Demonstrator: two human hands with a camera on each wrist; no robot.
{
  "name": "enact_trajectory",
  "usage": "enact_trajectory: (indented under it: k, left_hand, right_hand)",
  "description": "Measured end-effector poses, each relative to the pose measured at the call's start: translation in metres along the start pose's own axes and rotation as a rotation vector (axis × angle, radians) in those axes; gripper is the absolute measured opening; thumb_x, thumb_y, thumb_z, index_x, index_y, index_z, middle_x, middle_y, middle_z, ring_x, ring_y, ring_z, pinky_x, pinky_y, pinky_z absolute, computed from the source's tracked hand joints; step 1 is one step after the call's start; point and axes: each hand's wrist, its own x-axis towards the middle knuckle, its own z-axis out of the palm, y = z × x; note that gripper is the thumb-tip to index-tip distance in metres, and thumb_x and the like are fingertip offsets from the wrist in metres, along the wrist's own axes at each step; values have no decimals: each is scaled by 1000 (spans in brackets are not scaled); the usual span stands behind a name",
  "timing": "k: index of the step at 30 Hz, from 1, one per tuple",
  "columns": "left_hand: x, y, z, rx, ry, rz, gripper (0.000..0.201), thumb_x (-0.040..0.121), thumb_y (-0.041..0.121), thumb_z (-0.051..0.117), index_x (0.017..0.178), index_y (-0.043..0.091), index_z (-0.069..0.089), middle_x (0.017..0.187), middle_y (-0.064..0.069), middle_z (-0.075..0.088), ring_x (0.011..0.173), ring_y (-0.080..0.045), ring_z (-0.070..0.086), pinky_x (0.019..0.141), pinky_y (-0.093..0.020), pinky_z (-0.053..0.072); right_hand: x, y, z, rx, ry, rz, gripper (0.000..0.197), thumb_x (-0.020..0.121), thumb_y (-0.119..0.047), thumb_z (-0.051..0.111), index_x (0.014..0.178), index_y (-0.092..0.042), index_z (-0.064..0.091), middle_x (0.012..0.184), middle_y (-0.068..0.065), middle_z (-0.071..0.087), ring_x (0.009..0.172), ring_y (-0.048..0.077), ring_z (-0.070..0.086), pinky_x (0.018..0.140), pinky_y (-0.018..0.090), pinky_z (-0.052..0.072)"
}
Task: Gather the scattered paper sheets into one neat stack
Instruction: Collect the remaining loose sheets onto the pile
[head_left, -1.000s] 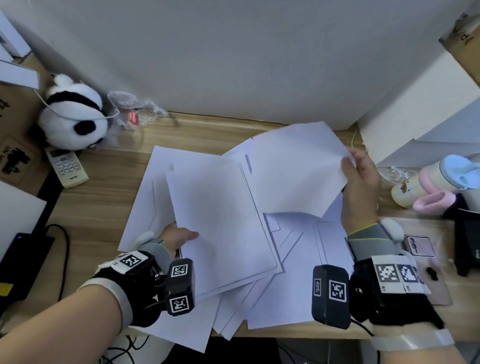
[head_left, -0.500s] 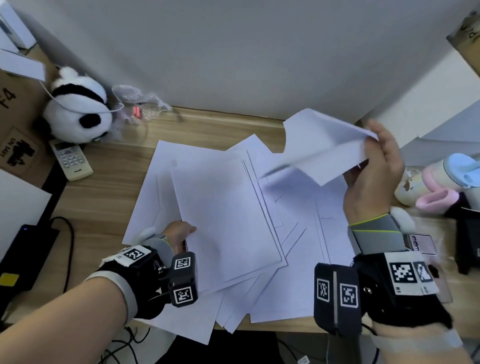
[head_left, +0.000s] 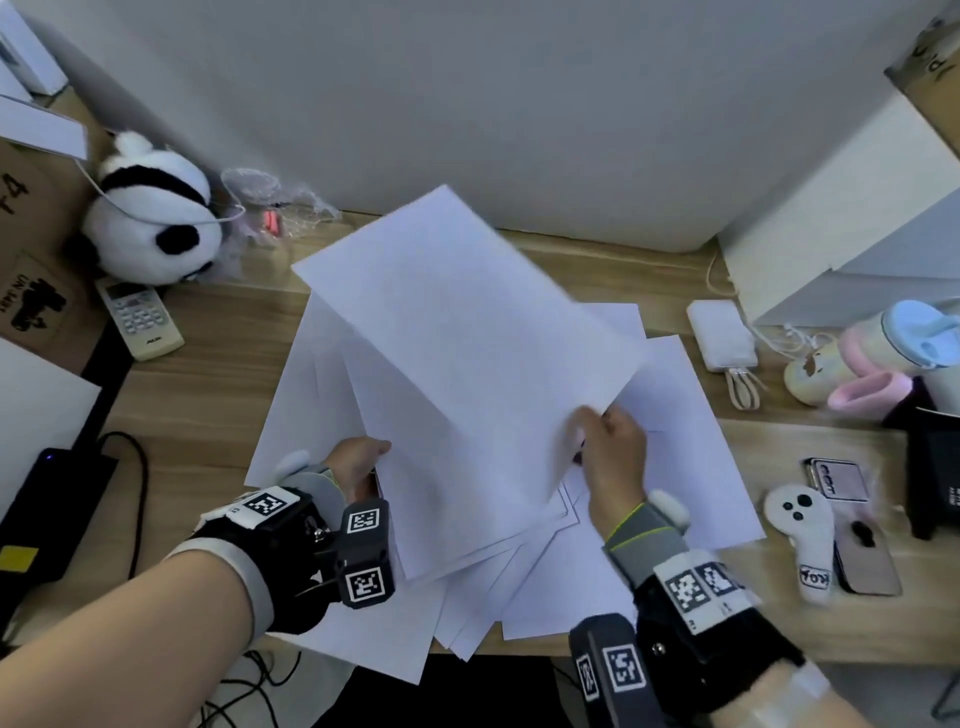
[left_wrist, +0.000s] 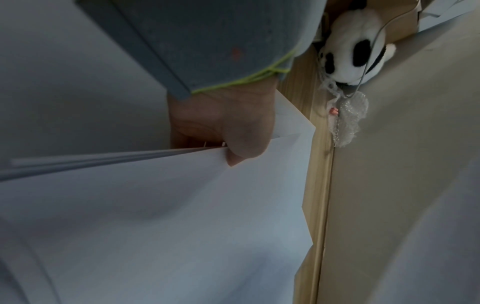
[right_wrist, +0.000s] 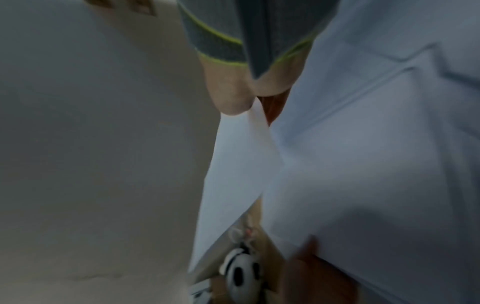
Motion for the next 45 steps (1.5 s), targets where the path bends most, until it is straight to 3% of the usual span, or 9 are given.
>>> enact_trajectory:
  k: [2,6,10,18,23,29,32,35,45]
  left_hand:
    - [2,-1,0,-55,18,2,38,98,15,42,128,-7,48,117,-19,61,99,-33,57,94,-41,43]
    - [7,-2,0,-252,18,34,60,95,48,38,132,4,50,110,-15,64,92,-32,61,80,-40,46]
    - [3,-2,1,-266,-82,68,71,78,74,41,122,21,59,119,-5,66,106,-27,61,89,-40,47]
    - [8,-10,-5,80,26,111,42,87,-5,55,129,-7,50,131,-26,57,117,-42,57,104,-55,42]
    - [-2,1,-14,65,40,190,44,88,-3,56,132,-1,50,130,-20,58,118,-41,55,105,-55,41]
    - [-30,23,-13,81,-96,371,28,86,-5,58,112,4,58,105,-15,65,86,-28,63,92,-42,49]
    - [-41,33,-10,85,-126,443,20,84,-6,59,99,6,63,92,-7,68,79,-22,65,77,-32,54]
    - [-46,42,-9,37,-129,499,19,80,-7,64,84,11,67,75,0,74,66,-15,70,68,-28,57]
    - [-61,66,18,-59,-145,725,25,74,-7,71,82,17,70,69,15,76,66,2,70,71,-17,58]
  right_hand:
    - [2,38,2,-61,-53,153,12,77,-11,52,73,1,52,70,10,49,67,20,46,63,35,41]
    - [-9,74,7,-93,-187,425,9,86,-4,48,80,-3,55,84,17,58,74,29,59,65,38,55]
    - [-28,70,13,-182,-375,587,15,88,-8,52,99,3,51,92,20,58,44,21,65,45,25,55]
    - [-26,47,-3,-628,-972,707,50,86,-57,48,80,-10,63,72,4,75,65,16,71,64,22,55]
    - [13,29,-18,-615,-520,308,41,84,-49,57,74,-10,59,66,5,67,60,17,64,60,26,52]
    - [37,9,2,-384,-465,123,75,78,-41,69,138,-13,34,126,0,48,119,20,51,93,29,41]
    - [42,5,10,-211,-490,190,93,52,-58,77,130,-15,49,129,3,59,119,23,57,103,41,45]
    - [40,-2,10,-32,-449,122,68,48,-45,86,104,-13,66,108,8,72,105,26,66,102,48,47]
    - [27,-49,-4,82,-395,-251,26,72,0,74,80,-23,67,71,-24,73,71,-9,67,69,6,50]
